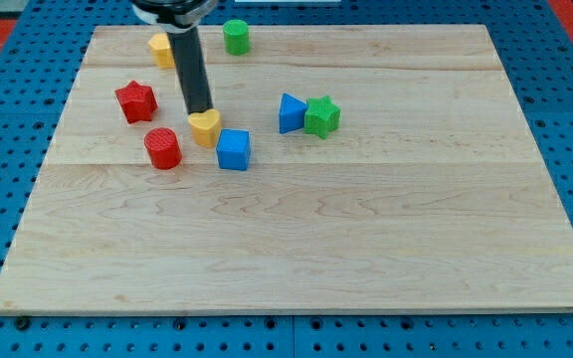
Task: Push the red star and hexagon into the heart
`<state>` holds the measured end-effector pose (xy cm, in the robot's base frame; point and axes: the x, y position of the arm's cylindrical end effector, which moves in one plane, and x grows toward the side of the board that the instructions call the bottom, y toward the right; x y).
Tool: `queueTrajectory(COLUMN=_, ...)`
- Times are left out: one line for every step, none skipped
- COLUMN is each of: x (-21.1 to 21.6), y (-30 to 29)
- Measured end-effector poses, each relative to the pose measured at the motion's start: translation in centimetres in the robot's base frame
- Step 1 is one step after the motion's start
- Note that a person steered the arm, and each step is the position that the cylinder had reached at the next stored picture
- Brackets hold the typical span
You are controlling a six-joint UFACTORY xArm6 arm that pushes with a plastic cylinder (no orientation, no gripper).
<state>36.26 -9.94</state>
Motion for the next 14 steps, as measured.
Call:
queueTrajectory(x=-0.8, y=3.1)
queueTrajectory(x=2.0, y=3.5)
queueTrajectory(x=2.6, y=-1.1)
queueTrajectory(x=1.0, y=-1.9)
queueTrajectory(x=-4.3, y=1.7)
queueTrajectory(x=-7.4, y=-5.0)
queueTrajectory(x=-5.5, y=-10.5)
queueTrajectory(x=-2.8, y=-12.1)
queueTrajectory(x=1.3, y=-9.2)
queueTrajectory(x=-4.5, y=-13.1)
queueTrajectory(x=-9.7, y=-18.4)
queueTrajectory(x=-15.2, y=-12.8)
queueTrajectory(x=-14.4, y=-7.0)
queueTrajectory(x=-11.9, y=-5.8)
